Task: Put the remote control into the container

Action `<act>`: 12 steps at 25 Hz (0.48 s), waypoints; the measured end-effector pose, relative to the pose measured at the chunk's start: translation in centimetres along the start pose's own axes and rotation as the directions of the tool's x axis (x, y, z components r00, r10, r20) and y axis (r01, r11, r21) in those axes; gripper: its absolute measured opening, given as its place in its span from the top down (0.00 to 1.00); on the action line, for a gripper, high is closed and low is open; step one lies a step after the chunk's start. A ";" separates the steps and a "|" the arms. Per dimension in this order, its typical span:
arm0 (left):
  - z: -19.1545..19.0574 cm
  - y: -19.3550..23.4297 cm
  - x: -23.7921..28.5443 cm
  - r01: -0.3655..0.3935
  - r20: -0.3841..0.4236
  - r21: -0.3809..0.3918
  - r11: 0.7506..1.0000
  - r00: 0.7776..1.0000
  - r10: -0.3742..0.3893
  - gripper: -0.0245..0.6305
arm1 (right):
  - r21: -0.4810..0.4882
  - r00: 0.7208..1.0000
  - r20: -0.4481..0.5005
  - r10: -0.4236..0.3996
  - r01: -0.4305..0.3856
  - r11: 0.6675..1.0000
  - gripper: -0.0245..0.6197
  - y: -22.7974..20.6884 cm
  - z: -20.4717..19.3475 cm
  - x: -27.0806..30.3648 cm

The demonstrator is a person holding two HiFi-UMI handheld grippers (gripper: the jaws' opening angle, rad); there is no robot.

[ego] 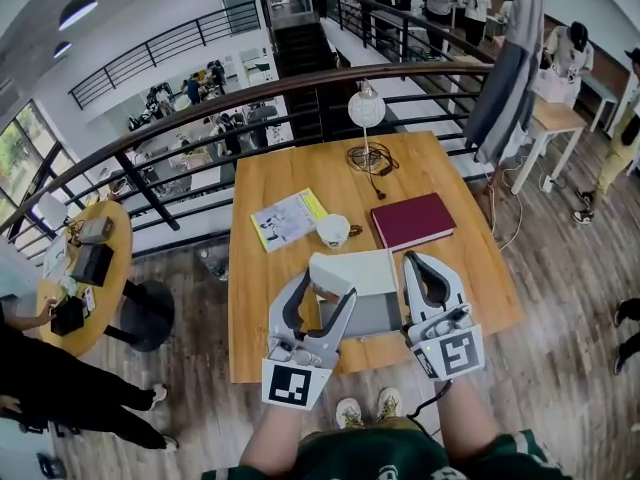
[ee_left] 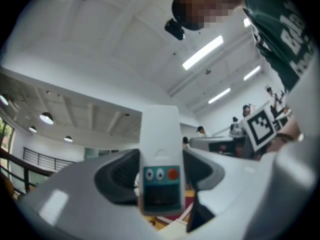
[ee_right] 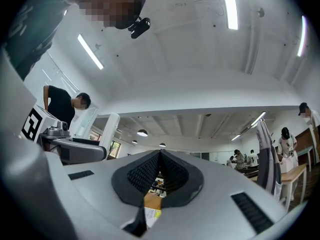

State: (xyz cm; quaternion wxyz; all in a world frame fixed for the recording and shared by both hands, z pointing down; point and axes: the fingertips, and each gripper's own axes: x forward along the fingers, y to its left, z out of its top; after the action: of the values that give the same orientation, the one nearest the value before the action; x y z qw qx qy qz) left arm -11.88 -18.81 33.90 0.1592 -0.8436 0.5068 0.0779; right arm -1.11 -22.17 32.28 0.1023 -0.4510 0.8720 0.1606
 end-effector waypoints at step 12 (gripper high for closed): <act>-1.9 1.0 1.2 -0.038 -0.040 0.005 0.999 0.998 0.038 0.55 | -0.006 0.998 -0.010 0.057 -0.057 0.998 0.94 0.3 -1.7 2.1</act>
State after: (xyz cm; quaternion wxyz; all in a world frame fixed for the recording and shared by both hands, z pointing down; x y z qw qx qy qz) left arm -12.27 -20.95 35.14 0.1491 -0.8350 0.5260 0.0628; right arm -2.56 -24.22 33.26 0.0922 -0.4271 0.8844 0.1640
